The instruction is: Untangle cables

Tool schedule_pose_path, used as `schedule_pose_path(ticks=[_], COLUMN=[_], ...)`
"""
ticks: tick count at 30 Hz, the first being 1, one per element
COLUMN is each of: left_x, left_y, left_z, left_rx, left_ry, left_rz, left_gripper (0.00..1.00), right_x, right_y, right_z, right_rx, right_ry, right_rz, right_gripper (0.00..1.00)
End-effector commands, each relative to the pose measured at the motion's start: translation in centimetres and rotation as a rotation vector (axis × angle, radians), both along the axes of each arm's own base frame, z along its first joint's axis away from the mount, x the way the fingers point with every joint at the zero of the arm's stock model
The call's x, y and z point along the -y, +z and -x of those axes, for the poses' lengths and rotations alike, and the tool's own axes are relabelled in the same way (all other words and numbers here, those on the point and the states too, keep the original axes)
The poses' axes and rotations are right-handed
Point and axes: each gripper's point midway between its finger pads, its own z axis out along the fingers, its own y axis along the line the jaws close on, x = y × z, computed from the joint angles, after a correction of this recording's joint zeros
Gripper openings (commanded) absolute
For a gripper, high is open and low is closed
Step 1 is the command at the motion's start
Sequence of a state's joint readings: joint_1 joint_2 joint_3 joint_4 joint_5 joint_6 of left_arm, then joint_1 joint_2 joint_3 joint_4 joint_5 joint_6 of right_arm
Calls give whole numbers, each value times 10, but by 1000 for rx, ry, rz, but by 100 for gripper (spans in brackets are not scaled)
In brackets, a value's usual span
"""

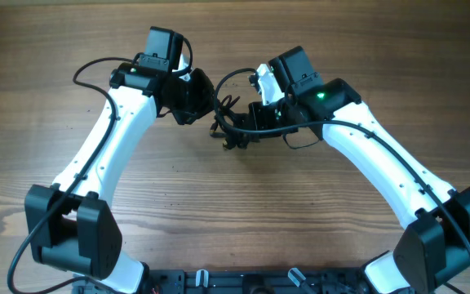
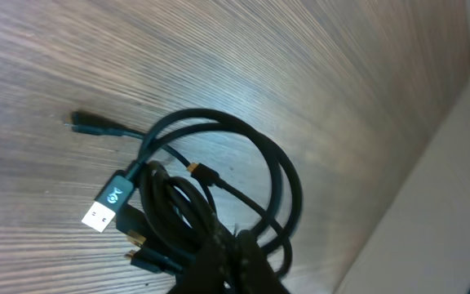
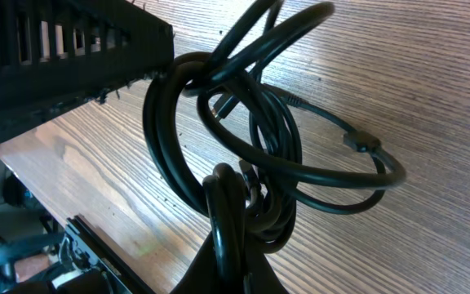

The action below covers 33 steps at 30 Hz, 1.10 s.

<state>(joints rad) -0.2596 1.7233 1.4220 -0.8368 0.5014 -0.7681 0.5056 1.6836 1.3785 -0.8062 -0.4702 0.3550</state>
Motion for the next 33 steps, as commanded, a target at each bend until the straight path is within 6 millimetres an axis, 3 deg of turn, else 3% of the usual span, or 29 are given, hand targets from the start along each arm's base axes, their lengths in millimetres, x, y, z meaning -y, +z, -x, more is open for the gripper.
schedule_pose_path(ticks=[1,2,4,5,8,10,20,27,33], left_x=[11,11,10,10,9,8,18,19,21], left_y=[28,29,27,26,22,20,4,-9,-8], left_z=[10,12,15,16,12,11,14,13,8], left_rx=[102,100,81,76,95,100,-48,-117,-98], left_ry=[-142,-143,-140,-141,-133,-128,1,50,50], left_rz=[79,78,75,69,26,0,31,34,46], left_gripper=[26,41,61,65,61,83,39,28,20], right_x=[-4,-4,-4,-4,-4,-4,-4,-4,-5], right_y=[9,9,9,9,9,9,9,9,10], right_z=[1,1,1,1,1,0,0,0,-1], right_rx=[15,14,14,14,16,18,17,12,10], right_ry=[15,15,15,15,15,15,15,8,0], right_rz=[-35,-35,-35,-35,-36,-36,-37,-38,-41], right_gripper=[5,5,5,5,5,5,6,5,5])
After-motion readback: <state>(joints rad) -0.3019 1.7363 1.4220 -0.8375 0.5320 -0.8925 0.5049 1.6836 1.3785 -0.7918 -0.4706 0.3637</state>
